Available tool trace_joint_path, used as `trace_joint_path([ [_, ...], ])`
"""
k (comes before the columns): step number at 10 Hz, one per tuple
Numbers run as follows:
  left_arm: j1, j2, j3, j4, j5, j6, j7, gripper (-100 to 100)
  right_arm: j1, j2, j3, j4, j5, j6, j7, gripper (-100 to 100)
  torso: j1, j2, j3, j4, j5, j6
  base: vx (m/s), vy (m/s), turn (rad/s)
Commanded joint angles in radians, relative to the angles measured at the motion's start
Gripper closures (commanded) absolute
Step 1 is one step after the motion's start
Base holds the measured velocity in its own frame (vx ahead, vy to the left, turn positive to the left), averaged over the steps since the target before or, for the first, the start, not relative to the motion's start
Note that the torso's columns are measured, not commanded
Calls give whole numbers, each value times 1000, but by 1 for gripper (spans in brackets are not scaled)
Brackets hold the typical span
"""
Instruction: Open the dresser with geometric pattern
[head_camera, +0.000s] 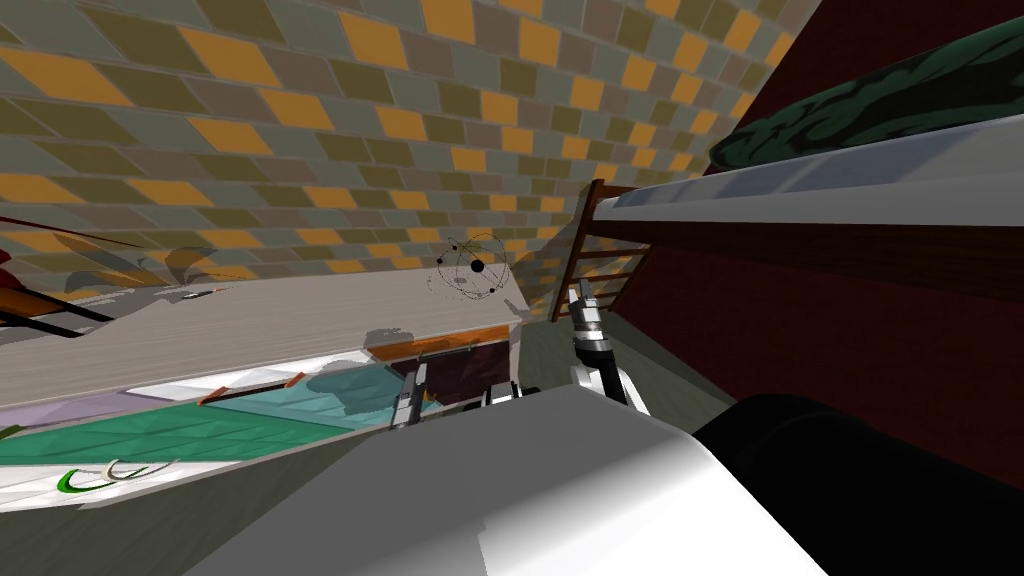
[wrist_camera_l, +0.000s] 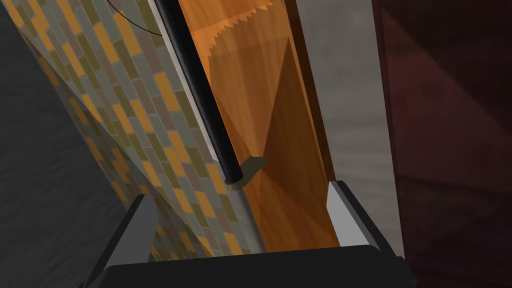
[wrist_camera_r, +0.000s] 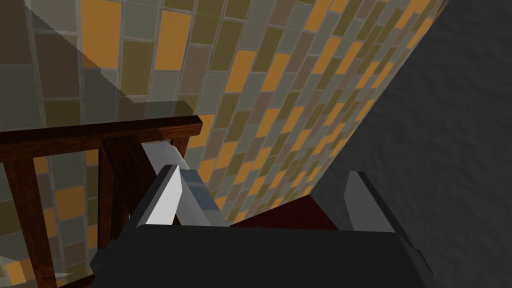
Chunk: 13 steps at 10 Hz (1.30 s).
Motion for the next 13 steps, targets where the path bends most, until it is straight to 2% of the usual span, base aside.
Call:
trace_joint_path([
  [1,-10,2,-1,-32,2,47,6,-100,0,0,0,0,0,0,0,0,-1,1,0,0,0,0,-39,-76,5],
  [2,-14,14,-1,-45,3,65,8,-100,0,0,0,0,0,0,0,0,1,0,0,0,0,0,-42,-71,7],
  [3,-17,2,-2,-55,4,80,10,-100,0,0,0,0,0,0,0,0,2,-1,0,0,0,0,-45,-60,5],
  [4,-20,-33,-2,-62,4,91,12,-100,0,0,0,0,0,0,0,0,3,-1,-1,0,1,0,-30,-45,4],
  [7,-21,-92,-2,-66,5,98,13,-100,0,0,0,0,0,0,0,0,4,-2,-1,-1,1,0,-5,-16,1],
  [8,-22,-79,-2,-62,5,95,12,-100,0,0,0,0,0,0,0,0,3,-2,-1,0,1,0,0,0,0],
  [10,-100,-31,-11,11,77,111,-9,-100,0,0,0,0,0,0,0,0,1,1,1,0,0,0,-82,-28,-110],
  [11,-111,-31,-11,13,81,111,-9,-100,0,0,0,0,0,0,0,0,1,4,3,1,0,0,-110,-20,-58],
  [12,-144,-6,-16,46,119,119,-20,-100,0,0,0,0,0,0,0,0,2,2,2,1,0,0,-99,-30,-105],
  [13,-155,-6,-16,51,119,119,-20,-100,0,0,0,0,0,0,0,0,2,-1,0,0,0,0,-75,-25,-42],
])
